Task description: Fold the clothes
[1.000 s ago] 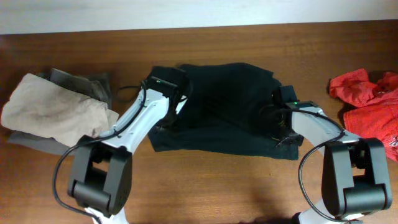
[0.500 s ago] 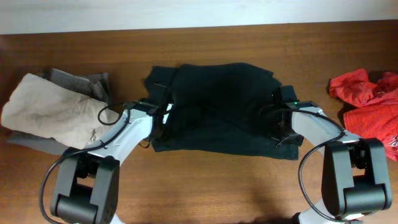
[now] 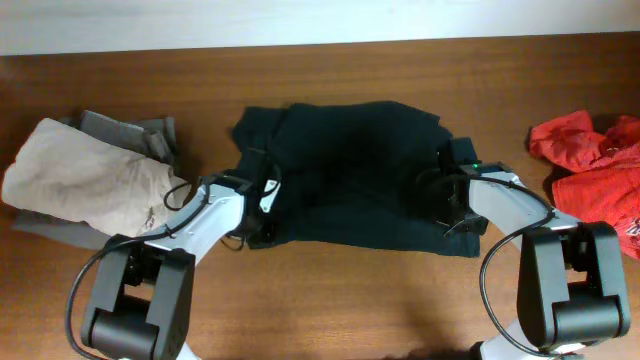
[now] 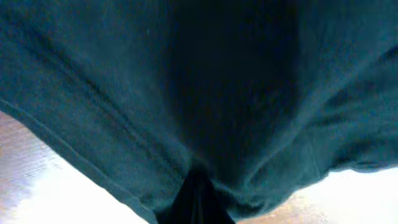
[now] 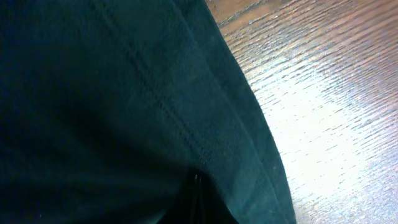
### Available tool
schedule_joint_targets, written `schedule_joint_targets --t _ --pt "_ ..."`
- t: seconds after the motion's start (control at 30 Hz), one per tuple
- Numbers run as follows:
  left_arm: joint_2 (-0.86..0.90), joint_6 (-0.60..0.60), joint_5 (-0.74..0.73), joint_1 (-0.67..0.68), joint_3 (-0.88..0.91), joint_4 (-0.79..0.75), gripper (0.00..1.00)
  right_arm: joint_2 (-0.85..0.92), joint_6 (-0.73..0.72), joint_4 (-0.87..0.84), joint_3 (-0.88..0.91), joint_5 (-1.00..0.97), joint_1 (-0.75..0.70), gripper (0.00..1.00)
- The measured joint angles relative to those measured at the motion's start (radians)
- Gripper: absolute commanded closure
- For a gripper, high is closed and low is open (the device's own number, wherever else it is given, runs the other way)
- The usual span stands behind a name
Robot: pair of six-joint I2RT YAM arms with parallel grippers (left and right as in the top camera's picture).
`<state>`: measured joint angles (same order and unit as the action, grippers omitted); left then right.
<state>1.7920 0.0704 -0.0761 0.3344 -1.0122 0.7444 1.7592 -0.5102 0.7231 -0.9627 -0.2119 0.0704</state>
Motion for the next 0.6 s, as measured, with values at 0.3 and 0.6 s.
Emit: schedule_joint_targets --t 0.3,0.6 --pt "0.020 0.044 -0.241 0.008 0.048 0.375 0.99 0.000 0.002 0.002 0.000 0.000 0.000 0.96" --pt "-0.014 0.083 -0.311 0.135 0.048 0.479 0.99 0.000 0.002 0.002 0.000 0.003 0.000 0.96"
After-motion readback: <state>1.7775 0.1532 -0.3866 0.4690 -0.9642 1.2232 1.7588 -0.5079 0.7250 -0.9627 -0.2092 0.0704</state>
